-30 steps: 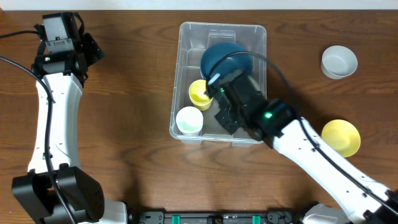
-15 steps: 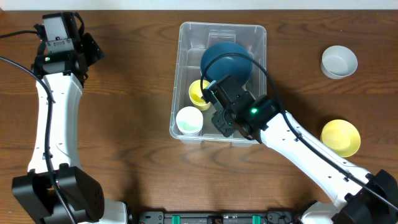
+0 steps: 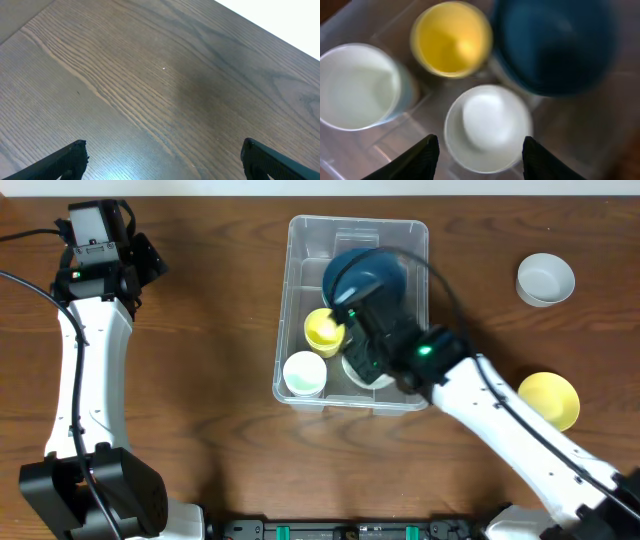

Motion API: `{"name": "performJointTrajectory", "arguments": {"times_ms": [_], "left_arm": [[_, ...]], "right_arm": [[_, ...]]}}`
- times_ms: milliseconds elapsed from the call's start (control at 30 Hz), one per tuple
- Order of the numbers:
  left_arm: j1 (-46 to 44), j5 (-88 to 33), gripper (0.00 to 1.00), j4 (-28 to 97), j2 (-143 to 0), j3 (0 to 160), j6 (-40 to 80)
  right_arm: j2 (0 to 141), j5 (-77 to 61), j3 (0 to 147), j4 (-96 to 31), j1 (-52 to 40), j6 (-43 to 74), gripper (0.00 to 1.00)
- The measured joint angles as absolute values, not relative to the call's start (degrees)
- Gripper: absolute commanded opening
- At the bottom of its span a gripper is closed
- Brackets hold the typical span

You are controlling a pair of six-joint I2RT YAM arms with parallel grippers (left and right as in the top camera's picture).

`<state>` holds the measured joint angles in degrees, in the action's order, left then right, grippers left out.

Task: Pack container
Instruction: 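Move the right gripper over the yellow bowl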

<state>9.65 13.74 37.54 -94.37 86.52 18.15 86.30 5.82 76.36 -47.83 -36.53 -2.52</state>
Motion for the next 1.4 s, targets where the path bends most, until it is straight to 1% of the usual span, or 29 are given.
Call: {"name": "performJointTrajectory", "arguments": {"times_ms": [67, 133, 233, 333, 433, 567, 867, 967, 1067, 1267, 1400], "left_arm": [[9.6, 13.7, 0.98, 37.5, -94.4, 86.5, 18.2], [9.6, 13.7, 0.98, 37.5, -94.4, 86.5, 18.2], [9.6, 13.7, 0.98, 37.5, -94.4, 86.5, 18.2], [9.6, 13.7, 0.98, 37.5, -94.4, 86.5, 18.2], [9.6, 13.7, 0.98, 37.5, -94.4, 86.5, 18.2], [9.6, 13.7, 0.98, 37.5, -94.4, 86.5, 18.2], [9.6, 13.7, 0.98, 37.5, -94.4, 86.5, 18.2], [9.6, 13.7, 0.98, 37.5, -94.4, 86.5, 18.2], [9.6, 13.7, 0.98, 37.5, -94.4, 86.5, 18.2], [9.6, 13.7, 0.98, 37.5, -94.4, 86.5, 18.2], [9.6, 13.7, 0.98, 37.5, -94.4, 86.5, 18.2]], "right_arm": [[84.3, 7.2, 77.8, -49.4, -34.2, -2.2, 0.56], [82.0, 9.2, 78.8, -50.3, -30.9, -1.4, 0.59], [78.9, 10.9, 79.3, -51.3, -25.0, 0.1, 0.61], [77.1, 12.2, 79.5, -53.1, -17.0, 2.6, 0.61], [77.0, 12.8, 79.5, -55.3, -10.1, 5.8, 0.64], [77.1, 13.1, 79.5, -57.2, -1.1, 9.7, 0.65], [77.7, 9.5, 78.0, -58.6, 15.1, 16.7, 0.71], [77.7, 8.6, 74.3, -56.9, 18.1, 18.8, 0.71], [77.8, 8.2, 69.2, -54.0, 19.1, 21.4, 0.70], [78.2, 7.3, 55.2, -43.4, 19.1, 24.9, 0.63], [78.4, 7.1, 48.9, -37.8, 19.1, 26.2, 0.58]]}}
